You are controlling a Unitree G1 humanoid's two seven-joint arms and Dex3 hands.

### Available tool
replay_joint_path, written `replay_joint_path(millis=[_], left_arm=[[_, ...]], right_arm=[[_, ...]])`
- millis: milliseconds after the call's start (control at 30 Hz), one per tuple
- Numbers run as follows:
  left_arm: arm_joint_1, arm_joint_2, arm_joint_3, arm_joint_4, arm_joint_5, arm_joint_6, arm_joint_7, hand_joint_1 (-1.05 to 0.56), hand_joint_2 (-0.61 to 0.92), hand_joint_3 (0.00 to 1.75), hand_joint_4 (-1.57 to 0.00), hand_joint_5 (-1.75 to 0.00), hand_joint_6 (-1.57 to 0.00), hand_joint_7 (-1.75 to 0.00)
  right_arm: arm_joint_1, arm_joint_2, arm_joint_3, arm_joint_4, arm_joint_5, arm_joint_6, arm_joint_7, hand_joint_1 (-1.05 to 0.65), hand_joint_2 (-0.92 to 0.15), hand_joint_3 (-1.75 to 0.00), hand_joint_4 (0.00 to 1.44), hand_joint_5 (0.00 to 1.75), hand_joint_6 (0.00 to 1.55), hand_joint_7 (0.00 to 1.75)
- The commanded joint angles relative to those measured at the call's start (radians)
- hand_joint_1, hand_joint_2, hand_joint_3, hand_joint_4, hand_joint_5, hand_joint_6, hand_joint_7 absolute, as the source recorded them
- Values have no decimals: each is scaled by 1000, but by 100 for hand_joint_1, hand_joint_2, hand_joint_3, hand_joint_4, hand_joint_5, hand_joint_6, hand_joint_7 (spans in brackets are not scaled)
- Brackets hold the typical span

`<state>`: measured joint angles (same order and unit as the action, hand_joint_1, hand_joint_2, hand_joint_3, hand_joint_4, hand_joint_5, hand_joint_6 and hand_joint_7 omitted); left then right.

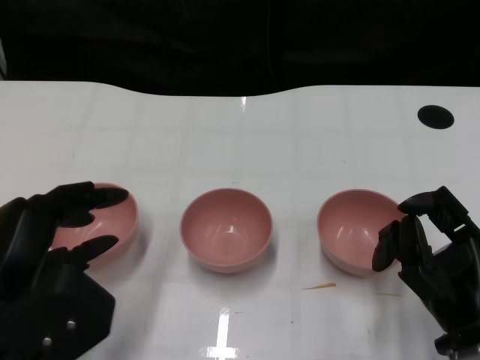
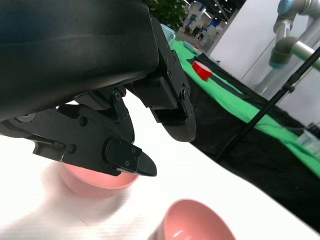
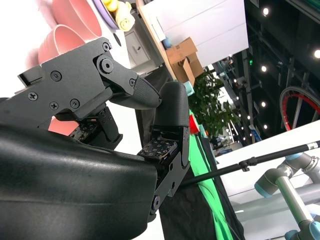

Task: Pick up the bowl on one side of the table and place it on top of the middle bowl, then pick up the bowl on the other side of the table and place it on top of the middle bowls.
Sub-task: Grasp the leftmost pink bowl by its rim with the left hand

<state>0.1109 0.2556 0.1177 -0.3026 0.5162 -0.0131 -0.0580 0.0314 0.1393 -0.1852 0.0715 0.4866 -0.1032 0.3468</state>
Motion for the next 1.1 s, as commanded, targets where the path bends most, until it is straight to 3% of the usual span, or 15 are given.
replay_joint_path(millis=[33, 200, 633, 1100], left_arm=[[6, 43, -23, -1, 90, 12, 36, -27, 82, 0, -85, -30, -96, -5], [1, 79, -63, 13, 215, 58, 41, -42, 83, 0, -87, -16, -96, -1], [-36, 155, -154, 59, 349, 165, -19, -63, 88, 1, -79, -1, -85, 0], [-94, 181, -198, 219, 326, 145, 29, -66, 90, 0, -78, 0, -81, 0]], right_arm=[[8, -15, -3, -15, 3, 11, -9, -7, -68, -94, 86, 175, 72, 149], [8, -14, -2, -20, 2, 14, -12, -7, -68, -93, 86, 175, 72, 149], [15, -11, 11, -49, 9, 14, -12, -7, -68, -94, 86, 175, 73, 148], [48, -2, 50, -129, 4, 5, -5, -9, -64, -104, 88, 175, 74, 147]])
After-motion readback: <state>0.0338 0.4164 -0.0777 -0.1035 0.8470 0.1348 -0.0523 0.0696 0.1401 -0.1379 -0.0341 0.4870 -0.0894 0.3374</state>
